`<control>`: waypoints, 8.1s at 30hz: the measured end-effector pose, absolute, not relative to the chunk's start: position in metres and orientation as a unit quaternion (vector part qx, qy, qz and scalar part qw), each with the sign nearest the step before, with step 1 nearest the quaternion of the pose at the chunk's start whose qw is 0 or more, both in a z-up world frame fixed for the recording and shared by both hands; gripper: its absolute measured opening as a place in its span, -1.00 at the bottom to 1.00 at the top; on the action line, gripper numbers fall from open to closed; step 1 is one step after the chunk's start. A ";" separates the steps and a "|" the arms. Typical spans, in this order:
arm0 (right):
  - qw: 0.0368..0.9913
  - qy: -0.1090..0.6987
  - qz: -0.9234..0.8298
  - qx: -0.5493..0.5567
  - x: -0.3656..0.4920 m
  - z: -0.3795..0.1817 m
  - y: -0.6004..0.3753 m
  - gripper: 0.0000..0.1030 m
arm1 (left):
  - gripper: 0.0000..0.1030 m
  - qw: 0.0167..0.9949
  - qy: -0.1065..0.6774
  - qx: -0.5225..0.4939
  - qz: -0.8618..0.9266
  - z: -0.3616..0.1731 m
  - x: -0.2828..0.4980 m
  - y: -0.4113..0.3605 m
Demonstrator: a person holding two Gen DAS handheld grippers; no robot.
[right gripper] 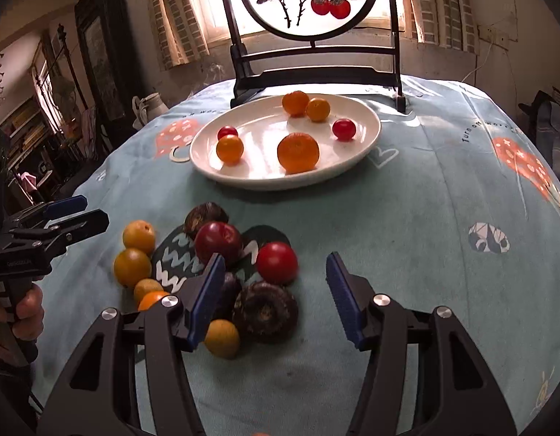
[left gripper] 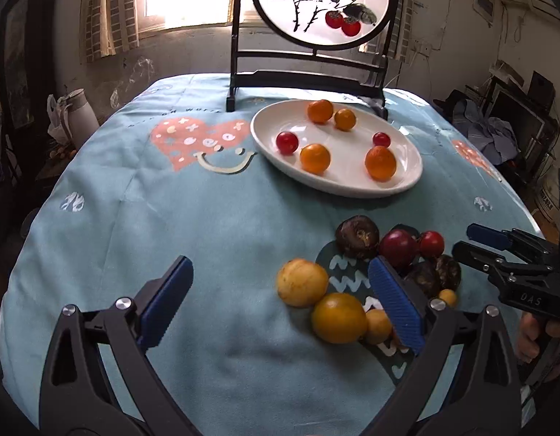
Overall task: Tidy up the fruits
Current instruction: 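Grasp a small yellow fruit with the right tool while the left grasps a yellow fruit, then set both yellow fruits on the white plate and open both tools, then reach the right tool to an orange and close on it, then grasp a large yellow fruit with the left tool while the right holds the orange, then lower the orange and yellow fruit onto the white plate and open both tools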
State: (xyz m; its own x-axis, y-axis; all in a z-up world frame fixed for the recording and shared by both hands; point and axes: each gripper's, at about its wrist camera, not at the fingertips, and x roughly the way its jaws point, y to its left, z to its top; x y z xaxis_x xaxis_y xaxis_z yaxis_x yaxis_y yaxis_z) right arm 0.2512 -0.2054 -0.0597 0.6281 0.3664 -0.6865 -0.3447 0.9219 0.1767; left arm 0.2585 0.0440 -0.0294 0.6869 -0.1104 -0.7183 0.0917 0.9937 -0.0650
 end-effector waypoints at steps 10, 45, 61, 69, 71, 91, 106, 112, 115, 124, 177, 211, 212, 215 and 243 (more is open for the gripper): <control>0.888 0.407 0.214 -0.002 0.229 -0.060 -0.204 0.13 | 0.92 0.925 0.379 -0.011 -0.017 -0.031 0.257 0.052; 0.854 0.460 0.241 0.027 0.233 -0.085 -0.192 -0.52 | 0.20 0.883 0.429 0.003 -0.190 -0.050 0.242 0.030; 0.856 0.459 0.234 0.026 0.232 -0.084 -0.193 -0.52 | -0.17 0.857 0.467 -0.067 -0.209 -0.066 0.269 0.028; 0.867 0.435 0.242 0.020 0.226 -0.074 -0.192 -0.52 | -0.18 0.870 0.449 -0.054 -0.199 -0.061 0.257 0.029; 0.868 0.431 0.245 0.021 0.224 -0.073 -0.192 -0.52 | -0.18 0.876 0.437 -0.051 -0.195 -0.057 0.250 0.030; 0.915 0.345 0.207 0.037 0.321 -0.026 -0.194 -0.52 | -0.18 0.896 0.397 0.003 -0.198 0.008 0.358 -0.008; 0.914 0.364 0.169 0.054 0.403 -0.054 -0.203 -0.45 | -0.17 0.886 0.435 0.016 -0.160 -0.028 0.462 -0.042; 0.914 0.367 0.164 0.059 0.387 -0.044 -0.205 -0.27 | 0.57 0.908 0.393 0.013 -0.142 0.000 0.431 -0.033; 0.915 0.363 0.163 0.069 0.369 -0.036 -0.207 -0.26 | 0.71 0.916 0.376 0.004 -0.137 0.015 0.402 -0.023; 0.917 0.355 0.161 0.080 0.289 -0.042 -0.213 0.17 | 0.96 0.931 0.347 -0.007 -0.110 0.006 0.296 0.013; 0.858 0.438 0.269 0.000 0.220 -0.083 -0.132 -0.27 | 0.96 0.928 0.369 -0.051 0.013 -0.015 0.278 0.063; 0.902 0.378 0.200 0.056 0.224 -0.048 -0.180 -0.28 | 0.03 0.885 0.453 0.043 -0.103 -0.063 0.288 0.006; 0.903 0.377 0.200 0.055 0.224 -0.048 -0.180 -0.28 | 0.01 0.884 0.455 0.044 -0.102 -0.064 0.289 0.006; 0.905 0.374 0.197 0.051 0.223 -0.048 -0.180 -0.28 | -0.15 0.881 0.460 0.051 -0.098 -0.067 0.289 0.005; 0.927 0.323 0.183 0.055 0.284 -0.018 -0.199 -0.28 | -0.26 0.911 0.388 0.024 -0.141 0.009 0.326 -0.002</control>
